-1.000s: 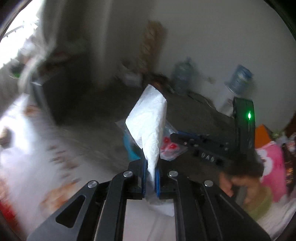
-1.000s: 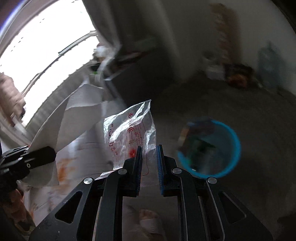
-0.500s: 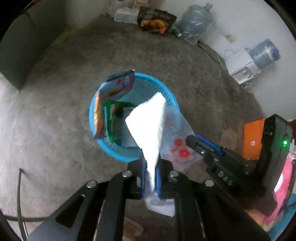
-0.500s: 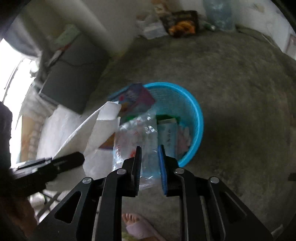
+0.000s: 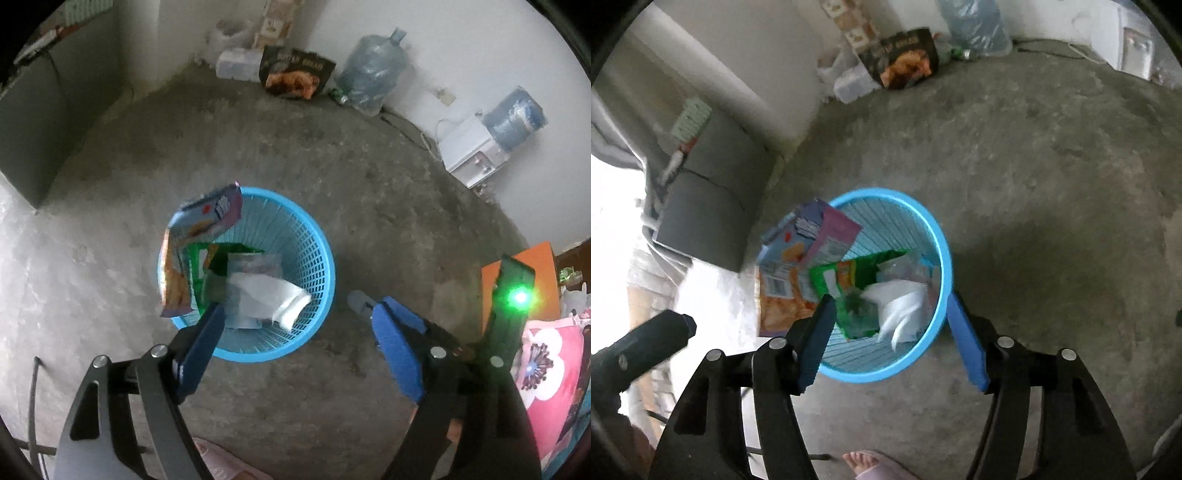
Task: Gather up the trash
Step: 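Return both tools to the table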
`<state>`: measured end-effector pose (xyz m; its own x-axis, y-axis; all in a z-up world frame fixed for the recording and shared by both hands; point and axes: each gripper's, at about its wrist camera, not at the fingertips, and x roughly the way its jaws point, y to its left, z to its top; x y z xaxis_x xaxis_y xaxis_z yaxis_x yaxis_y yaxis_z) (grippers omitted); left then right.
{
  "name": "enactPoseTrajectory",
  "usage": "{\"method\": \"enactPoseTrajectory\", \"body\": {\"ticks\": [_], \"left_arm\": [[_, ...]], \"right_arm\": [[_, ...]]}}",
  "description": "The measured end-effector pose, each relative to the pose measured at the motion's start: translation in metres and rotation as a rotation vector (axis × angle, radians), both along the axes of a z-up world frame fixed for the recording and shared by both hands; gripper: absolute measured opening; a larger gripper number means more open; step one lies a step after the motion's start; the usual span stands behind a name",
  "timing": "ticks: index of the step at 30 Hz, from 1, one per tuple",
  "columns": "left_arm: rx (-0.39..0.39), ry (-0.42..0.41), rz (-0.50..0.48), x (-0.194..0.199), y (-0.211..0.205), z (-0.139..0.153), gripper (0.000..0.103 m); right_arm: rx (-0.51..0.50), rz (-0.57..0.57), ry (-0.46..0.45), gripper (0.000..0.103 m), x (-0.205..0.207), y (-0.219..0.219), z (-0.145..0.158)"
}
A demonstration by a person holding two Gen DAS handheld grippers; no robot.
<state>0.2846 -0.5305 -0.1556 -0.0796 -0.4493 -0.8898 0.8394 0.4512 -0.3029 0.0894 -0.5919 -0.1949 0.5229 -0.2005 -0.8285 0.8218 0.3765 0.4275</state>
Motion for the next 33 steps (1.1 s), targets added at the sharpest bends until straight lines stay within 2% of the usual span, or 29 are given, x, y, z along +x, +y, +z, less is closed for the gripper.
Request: {"method": "enactPoseTrajectory", "body": {"ticks": [2, 7, 11, 15, 19, 22, 24, 28, 33], "left_arm": [[-0.023, 0.01, 0.014, 0.0, 0.014, 0.019, 0.081], [-0.102, 0.023, 0.087, 0.004, 0.085, 0.075, 0.086], [-0.135, -0.05, 0.166, 0.002, 0.155, 0.114, 0.086], [-0.214, -0.106, 0.345, -0.008, 0.252, 0.146, 0.09], [-0.239, -0.17, 0.5, -0.028, 0.342, 0.162, 0.09], [-0.243, -0.216, 0.58, -0.043, 0.403, 0.173, 0.09], [-0.225, -0.274, 0.656, -0.052, 0.445, 0.182, 0.09], [-0.219, -0.334, 0.813, -0.072, 0.522, 0.192, 0.091], [-0.182, -0.42, 0.984, -0.098, 0.605, 0.196, 0.092]], "right_arm": [[-0.015, -0.016, -0.035, 0.064, -0.015, 0.01, 0.016], [-0.041, -0.009, -0.14, 0.068, -0.044, 0.056, 0.059], [-0.063, 0.093, -0.185, 0.069, -0.042, 0.097, 0.089], [-0.121, 0.225, -0.211, 0.069, -0.025, 0.142, 0.125], [-0.183, 0.413, -0.265, 0.069, -0.001, 0.197, 0.163], [-0.235, 0.526, -0.283, 0.071, 0.014, 0.237, 0.184], [-0.236, 0.588, -0.302, 0.072, 0.026, 0.262, 0.192], [-0.238, 0.734, -0.341, 0.072, 0.048, 0.311, 0.207], [-0.242, 0.879, -0.345, 0.073, 0.064, 0.356, 0.216]]}}
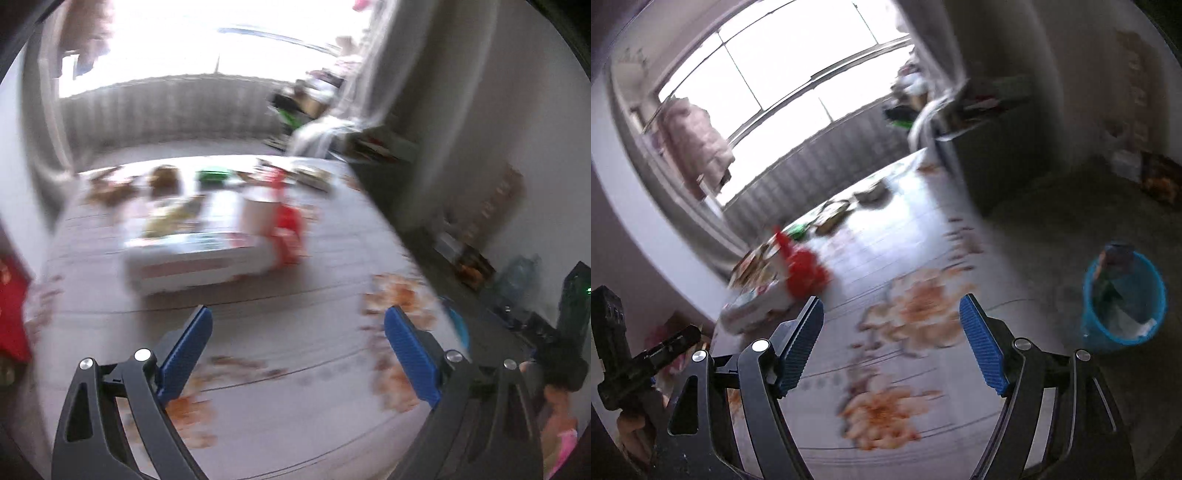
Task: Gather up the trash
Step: 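Return both tools to the table, then close the left tool on the yellow Enaak snack bag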
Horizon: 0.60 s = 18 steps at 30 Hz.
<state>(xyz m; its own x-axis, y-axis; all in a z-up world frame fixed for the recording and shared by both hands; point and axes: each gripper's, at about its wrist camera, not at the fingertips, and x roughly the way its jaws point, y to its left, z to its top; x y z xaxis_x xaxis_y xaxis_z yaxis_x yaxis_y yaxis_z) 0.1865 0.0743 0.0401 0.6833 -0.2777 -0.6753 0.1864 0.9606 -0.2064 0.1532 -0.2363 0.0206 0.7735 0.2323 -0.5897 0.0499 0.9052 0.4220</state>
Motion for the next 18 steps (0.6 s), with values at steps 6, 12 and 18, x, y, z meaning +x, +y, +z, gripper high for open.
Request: {"method": "enactPoseTrajectory", "body": {"ticks": [6, 12, 18], "left_arm": [[-0.008, -0.038, 0.125, -0.02, 0.058, -0.006, 0.093], [-0.012, -0.073, 0.132, -0.016, 0.071, -0.012, 0.095], [-0.071, -0.113, 0.104, 0.002, 0.084, -0.009, 0.095]], "right_arm": [[-0.018, 0.129, 0.035, 0.073, 0.022, 0.043, -0.002], [-0.047, 0.196, 0.039, 0.073, 0.037, 0.075, 0.007], [-0.074, 0.234, 0.059, 0.073, 0.051, 0.096, 0.007]]}}
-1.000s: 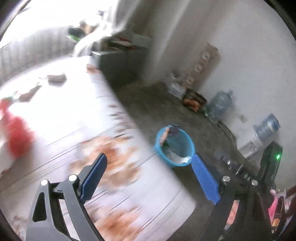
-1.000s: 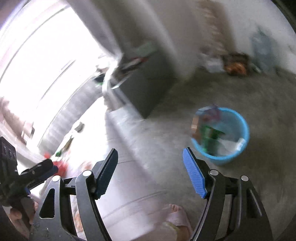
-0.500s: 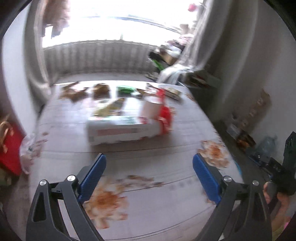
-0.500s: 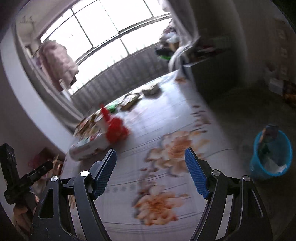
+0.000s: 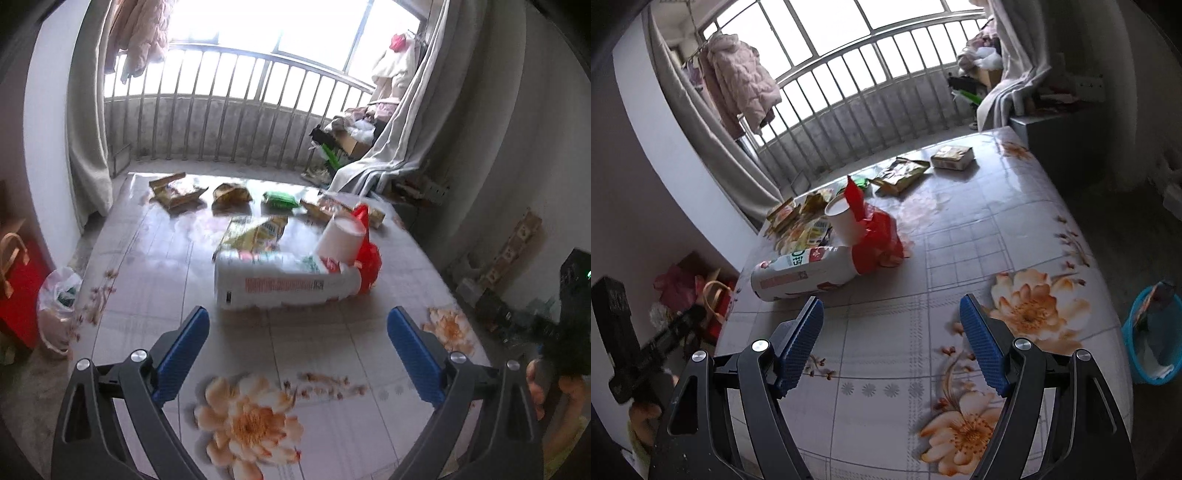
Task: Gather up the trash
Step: 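Close the left tool on the yellow Enaak snack bag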
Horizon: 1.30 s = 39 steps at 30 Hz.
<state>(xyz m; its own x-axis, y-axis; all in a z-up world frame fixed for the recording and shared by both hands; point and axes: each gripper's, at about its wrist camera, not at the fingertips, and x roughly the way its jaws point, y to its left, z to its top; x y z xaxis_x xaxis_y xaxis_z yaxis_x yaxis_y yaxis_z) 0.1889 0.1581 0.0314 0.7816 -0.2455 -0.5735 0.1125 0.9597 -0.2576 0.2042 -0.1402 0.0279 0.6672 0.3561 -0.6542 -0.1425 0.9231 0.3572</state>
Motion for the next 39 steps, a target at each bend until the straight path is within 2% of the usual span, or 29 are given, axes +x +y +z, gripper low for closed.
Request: {"method": "enactPoseTrajectory", "body": {"ticks": [3, 6, 8, 13, 17, 21, 25, 28, 31, 34, 37, 39], "left_arm": [[-0.041, -0.018, -0.016, 0.023, 0.016, 0.01, 0.095], [-0.117, 0.015, -0.053, 0.054, 0.035, 0.015, 0.095], [-0.148, 0.065, -0.072, 0.083, 0.046, 0.013, 0.095], [-0.102, 0.201, -0.151, 0.156, 0.053, -0.003, 0.095], [-0.108, 0.359, -0.199, 0.216, 0.05, -0.028, 0.095], [-0.044, 0.5, -0.256, 0.254, 0.037, -0.054, 0.095], [0.011, 0.558, -0.275, 0.274, 0.032, -0.071, 0.095], [0.004, 0.586, -0.291, 0.283, 0.031, -0.08, 0.094], [0.055, 0.576, -0.316, 0.285, 0.024, -0.084, 0.091], [0.131, 0.566, -0.346, 0.286, 0.015, -0.085, 0.089], [0.2, 0.544, -0.361, 0.285, 0.011, -0.085, 0.082], [0.249, 0.523, -0.36, 0.285, 0.008, -0.087, 0.072]], "right_arm": [[-0.014, 0.015, 0.013, 0.073, 0.011, 0.007, -0.001], [-0.011, 0.033, 0.023, 0.073, 0.023, 0.013, 0.0], [-0.001, 0.043, 0.027, 0.073, 0.032, 0.017, 0.0], [0.008, 0.048, 0.022, 0.073, 0.048, 0.025, 0.004], [0.014, 0.031, 0.025, 0.075, 0.062, 0.027, 0.005], [0.03, 0.043, 0.034, 0.076, 0.08, 0.031, 0.005], [0.075, 0.065, 0.056, 0.076, 0.099, 0.033, 0.0], [0.127, 0.092, 0.08, 0.076, 0.112, 0.033, -0.006], [0.099, 0.116, 0.09, 0.075, 0.122, 0.04, -0.011], [0.074, 0.13, 0.115, 0.069, 0.13, 0.044, -0.019], [0.045, 0.138, 0.141, 0.062, 0.137, 0.047, -0.029], [0.038, 0.137, 0.157, 0.055, 0.138, 0.047, -0.036]]}}
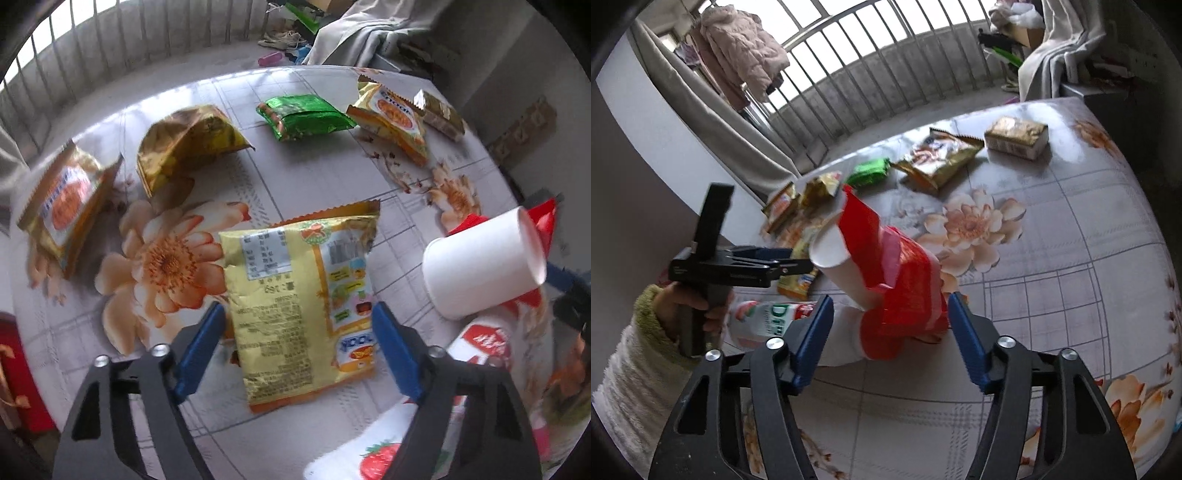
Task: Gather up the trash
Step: 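Close the left tool on the yellow Enaak snack bag, then grasp the red wrapper with the right tool and lift it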
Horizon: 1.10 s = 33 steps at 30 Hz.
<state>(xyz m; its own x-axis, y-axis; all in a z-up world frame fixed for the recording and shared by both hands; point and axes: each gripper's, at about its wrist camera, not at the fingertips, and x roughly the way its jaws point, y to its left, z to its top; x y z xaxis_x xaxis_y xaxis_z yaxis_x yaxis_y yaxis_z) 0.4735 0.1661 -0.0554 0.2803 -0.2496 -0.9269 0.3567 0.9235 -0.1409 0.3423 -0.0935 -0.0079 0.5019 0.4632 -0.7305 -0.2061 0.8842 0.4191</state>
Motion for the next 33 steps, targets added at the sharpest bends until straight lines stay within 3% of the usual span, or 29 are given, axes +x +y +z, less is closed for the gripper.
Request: {"method": "enactPoseTrajectory", "body": {"ticks": [3, 5, 10, 12, 24, 33], "left_arm": [[0.039, -0.034, -0.016, 0.0, -0.003, -0.001, 0.065], [0.057, -0.051, -0.02, -0.001, -0.004, -0.002, 0.061], [0.043, -0.065, -0.008, 0.0, 0.0, -0.001, 0.054], [0.05, -0.073, 0.004, 0.0, 0.002, -0.001, 0.046], [-0.008, -0.144, 0.065, -0.007, 0.021, 0.006, 0.027], [-0.082, -0.226, 0.152, -0.03, 0.045, 0.036, 0.023]], "right_arm": [[-0.013, -0.006, 0.019, 0.046, 0.002, 0.0, -0.007], [-0.022, -0.012, 0.027, 0.033, 0.003, -0.001, -0.012], [-0.016, -0.043, 0.049, 0.015, 0.005, -0.009, -0.019], [-0.009, -0.057, 0.049, 0.009, 0.004, -0.014, -0.02], [0.039, -0.109, 0.001, 0.003, -0.006, -0.035, -0.005], [0.067, -0.13, -0.027, 0.002, -0.018, -0.046, 0.008]]}}
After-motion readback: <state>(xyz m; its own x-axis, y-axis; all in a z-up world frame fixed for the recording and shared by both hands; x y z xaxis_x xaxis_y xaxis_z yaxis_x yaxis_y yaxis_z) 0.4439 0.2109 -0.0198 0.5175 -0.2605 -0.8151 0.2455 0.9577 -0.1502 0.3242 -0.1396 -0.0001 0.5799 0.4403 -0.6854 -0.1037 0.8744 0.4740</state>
